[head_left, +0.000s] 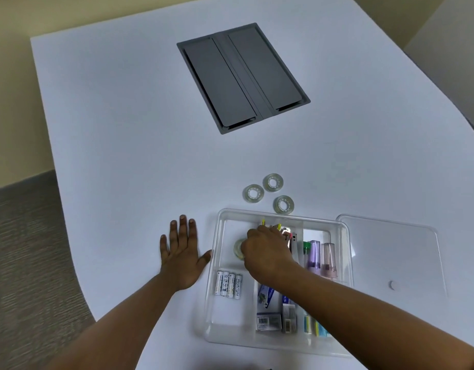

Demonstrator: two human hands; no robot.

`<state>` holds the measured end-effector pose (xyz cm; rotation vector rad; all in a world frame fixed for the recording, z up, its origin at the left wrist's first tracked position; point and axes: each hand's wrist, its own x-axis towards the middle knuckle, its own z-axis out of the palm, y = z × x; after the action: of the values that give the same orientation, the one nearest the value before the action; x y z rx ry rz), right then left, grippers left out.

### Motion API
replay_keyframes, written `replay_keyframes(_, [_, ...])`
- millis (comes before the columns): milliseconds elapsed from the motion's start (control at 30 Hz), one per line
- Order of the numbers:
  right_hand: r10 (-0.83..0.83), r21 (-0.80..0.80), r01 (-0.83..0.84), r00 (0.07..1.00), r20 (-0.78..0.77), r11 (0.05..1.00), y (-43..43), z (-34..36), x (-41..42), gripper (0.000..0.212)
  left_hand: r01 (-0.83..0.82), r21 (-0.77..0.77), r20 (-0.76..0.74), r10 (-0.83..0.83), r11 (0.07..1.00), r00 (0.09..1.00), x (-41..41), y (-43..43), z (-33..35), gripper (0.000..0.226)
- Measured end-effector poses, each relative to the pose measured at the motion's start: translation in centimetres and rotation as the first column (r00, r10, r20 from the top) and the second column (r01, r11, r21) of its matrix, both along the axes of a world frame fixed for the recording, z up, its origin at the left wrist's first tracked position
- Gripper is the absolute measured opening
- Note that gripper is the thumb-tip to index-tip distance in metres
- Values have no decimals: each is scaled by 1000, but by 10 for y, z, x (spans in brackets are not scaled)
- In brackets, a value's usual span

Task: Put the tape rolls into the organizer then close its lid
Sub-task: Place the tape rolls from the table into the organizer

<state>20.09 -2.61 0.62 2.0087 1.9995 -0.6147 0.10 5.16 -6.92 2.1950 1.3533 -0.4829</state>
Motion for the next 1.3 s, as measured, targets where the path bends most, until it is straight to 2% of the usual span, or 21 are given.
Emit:
replay_keyframes(167, [107, -17, -106, 993, 53, 994, -3, 3, -3, 15, -3, 3, 4, 3, 1000, 1000, 0, -1, 0, 89])
replay_keyframes(267, [131, -20, -131, 991, 2, 991, -5, 4, 1, 25, -5, 2, 3, 5, 1000, 1000, 0, -1, 1, 89])
replay_keyframes(333, [39, -12, -41, 992, -120, 999, -1, 8, 8, 30, -1, -5, -4, 1, 1000, 1000, 0, 0, 2, 90])
replay_keyframes(400, [-93, 55, 111, 962, -256, 992, 5, 14, 19, 25, -1, -14, -7, 1, 1000, 1000, 1, 0, 3, 92])
replay_keyframes(500, [-265, 146, 329, 902, -340, 933, 19, 23, 45, 19, -4, -16, -2, 4, 1000, 1000, 0, 0, 3, 92])
replay_keyframes(600, [-381, 145, 436, 875, -298, 888, 33, 23, 80, 21, -5, -13, 1, 5, 1000, 1000, 0, -1, 2, 92])
replay_keyframes(833, [-561, -6, 570, 807, -183, 822, 48, 0, 127, 43, -6, 9, -6, 6, 1000, 1000, 0, 0, -1, 90])
replay_keyframes(1067, [-756, -118, 747, 647, -98, 655, 57, -9, 122, 60, -4, 2, -6, 4, 1000, 1000, 1, -1, 0, 91])
replay_keyframes(1200, [-782, -146, 768, 616, -98, 623, 56, -12, 117, 46, -3, 9, -13, 3, 1000, 1000, 1, 0, 0, 91])
replay_keyframes(1300, [-784, -49, 789, 598, -169, 612, 53, -5, 113, 49, -4, 11, -12, 4, 1000, 1000, 0, -1, -1, 91])
